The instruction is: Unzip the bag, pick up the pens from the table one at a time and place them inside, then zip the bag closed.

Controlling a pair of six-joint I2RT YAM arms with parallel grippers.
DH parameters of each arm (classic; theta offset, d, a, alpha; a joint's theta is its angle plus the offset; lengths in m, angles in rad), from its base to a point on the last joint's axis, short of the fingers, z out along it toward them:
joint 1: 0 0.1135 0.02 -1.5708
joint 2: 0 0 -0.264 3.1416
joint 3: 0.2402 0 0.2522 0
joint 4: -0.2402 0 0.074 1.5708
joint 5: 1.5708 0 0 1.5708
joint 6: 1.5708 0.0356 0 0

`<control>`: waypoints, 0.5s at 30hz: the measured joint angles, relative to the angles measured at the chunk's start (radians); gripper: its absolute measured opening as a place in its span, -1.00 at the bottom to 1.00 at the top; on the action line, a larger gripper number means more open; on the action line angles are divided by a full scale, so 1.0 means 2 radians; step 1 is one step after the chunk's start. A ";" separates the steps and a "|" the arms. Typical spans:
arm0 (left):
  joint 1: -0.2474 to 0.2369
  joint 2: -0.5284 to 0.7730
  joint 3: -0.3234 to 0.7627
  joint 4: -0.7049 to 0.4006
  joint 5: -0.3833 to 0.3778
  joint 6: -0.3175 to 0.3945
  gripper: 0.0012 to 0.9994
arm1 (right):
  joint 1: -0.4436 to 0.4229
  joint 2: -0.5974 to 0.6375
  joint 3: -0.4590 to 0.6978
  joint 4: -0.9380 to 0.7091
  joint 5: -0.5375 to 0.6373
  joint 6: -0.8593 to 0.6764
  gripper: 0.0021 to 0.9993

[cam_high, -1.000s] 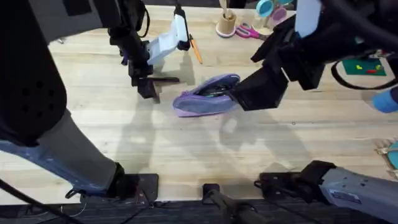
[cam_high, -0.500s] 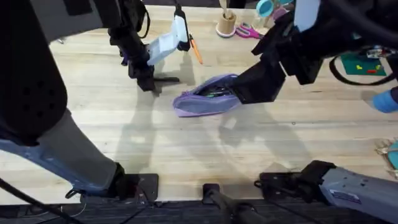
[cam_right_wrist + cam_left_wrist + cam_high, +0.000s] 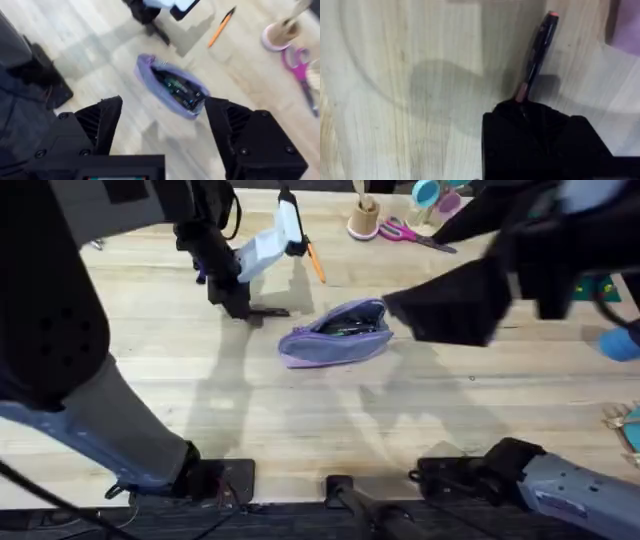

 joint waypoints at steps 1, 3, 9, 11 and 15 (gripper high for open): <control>0.000 0.004 0.009 -0.006 0.001 -0.007 -0.92 | 0.000 -0.010 0.001 0.005 0.005 0.001 0.99; 0.000 0.015 0.035 -0.032 0.003 -0.019 -0.92 | 0.000 -0.025 0.002 0.013 0.015 0.001 0.99; 0.000 0.022 0.136 -0.133 0.018 -0.037 -0.92 | 0.000 -0.067 0.004 0.017 0.050 0.002 0.99; 0.000 0.022 0.175 -0.167 0.027 -0.042 -0.92 | 0.000 -0.077 0.004 0.017 0.058 0.002 0.99; 0.000 0.022 0.234 -0.224 0.040 -0.078 -0.92 | -0.001 -0.087 0.004 0.012 0.065 0.004 0.99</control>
